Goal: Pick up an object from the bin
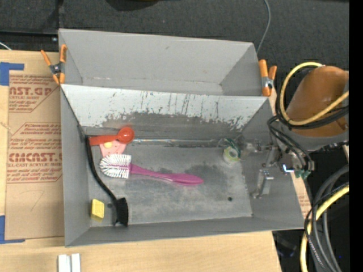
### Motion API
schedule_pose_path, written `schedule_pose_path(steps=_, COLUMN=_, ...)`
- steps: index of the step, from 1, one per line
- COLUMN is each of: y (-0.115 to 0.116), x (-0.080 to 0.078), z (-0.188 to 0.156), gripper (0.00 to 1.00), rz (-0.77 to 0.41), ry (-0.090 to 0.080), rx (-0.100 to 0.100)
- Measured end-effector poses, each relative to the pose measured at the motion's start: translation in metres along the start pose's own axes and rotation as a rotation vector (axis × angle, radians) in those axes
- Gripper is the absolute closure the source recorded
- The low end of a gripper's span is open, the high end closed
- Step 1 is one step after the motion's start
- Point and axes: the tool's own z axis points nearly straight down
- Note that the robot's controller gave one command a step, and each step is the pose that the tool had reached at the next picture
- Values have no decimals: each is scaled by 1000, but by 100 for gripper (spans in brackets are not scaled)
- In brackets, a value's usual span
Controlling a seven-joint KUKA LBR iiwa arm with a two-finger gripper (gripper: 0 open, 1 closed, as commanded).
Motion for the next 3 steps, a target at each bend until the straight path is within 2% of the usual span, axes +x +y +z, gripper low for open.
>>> schedule_pose_path(steps=1, y=1, x=-2, z=-4, gripper=0, rz=-2, ry=-8, rx=1)
schedule_pose_path(steps=2, y=116, x=-38, z=107, gripper=0, rz=10, ry=-3, rx=-4)
schedule_pose_path(steps=3, y=138, x=-37, z=30, gripper=0, rz=-51, ry=-19, rx=5)
